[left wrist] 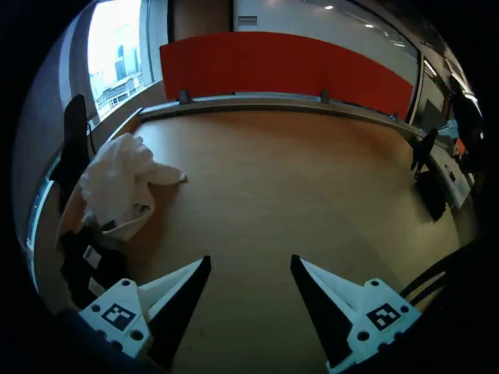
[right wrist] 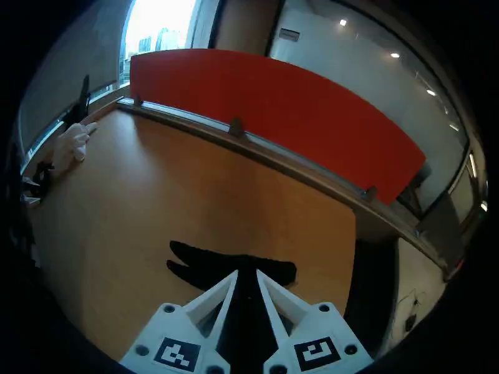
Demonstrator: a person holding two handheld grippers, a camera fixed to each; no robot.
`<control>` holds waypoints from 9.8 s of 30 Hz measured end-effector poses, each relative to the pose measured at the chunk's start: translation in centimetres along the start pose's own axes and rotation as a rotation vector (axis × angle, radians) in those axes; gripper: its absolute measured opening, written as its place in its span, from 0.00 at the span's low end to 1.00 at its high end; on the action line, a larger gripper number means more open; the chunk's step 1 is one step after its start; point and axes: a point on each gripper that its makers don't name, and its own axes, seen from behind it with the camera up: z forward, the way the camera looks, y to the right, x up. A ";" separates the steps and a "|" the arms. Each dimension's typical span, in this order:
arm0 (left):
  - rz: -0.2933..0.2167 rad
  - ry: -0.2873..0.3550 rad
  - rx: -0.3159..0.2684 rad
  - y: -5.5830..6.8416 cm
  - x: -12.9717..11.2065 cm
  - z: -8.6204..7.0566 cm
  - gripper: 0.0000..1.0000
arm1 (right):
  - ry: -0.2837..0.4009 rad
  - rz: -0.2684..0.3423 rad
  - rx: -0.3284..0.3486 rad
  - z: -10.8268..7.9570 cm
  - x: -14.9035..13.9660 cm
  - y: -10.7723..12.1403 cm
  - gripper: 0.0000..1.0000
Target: Fold towel
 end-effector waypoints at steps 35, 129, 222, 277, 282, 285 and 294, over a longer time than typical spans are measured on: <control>0.032 -0.004 -0.025 1.7 0.1 -0.2 0.95 | -0.177 0.113 -0.048 -5.2 -15.8 1.9 0.05; 0.037 0.015 -0.023 0.5 0.9 -0.2 0.95 | -0.046 0.420 -0.197 -3.4 -18.6 -3.1 1.00; -0.015 0.686 0.008 -2.7 19.7 -4.9 0.95 | 0.725 0.405 -0.204 -10.1 8.9 -18.8 1.00; -0.042 0.801 0.039 -6.8 9.3 5.9 0.95 | 0.748 0.358 -0.287 -7.1 6.4 -21.1 1.00; -0.047 0.808 0.043 -7.2 9.0 6.2 0.95 | 0.750 0.357 -0.279 -6.5 6.5 -21.6 1.00; -0.052 0.806 0.048 -7.4 8.8 6.6 0.94 | 0.747 0.347 -0.279 -6.1 6.5 -21.8 1.00; -0.060 0.802 0.061 -7.6 8.3 7.1 0.94 | 0.739 0.342 -0.272 -5.3 6.6 -22.1 1.00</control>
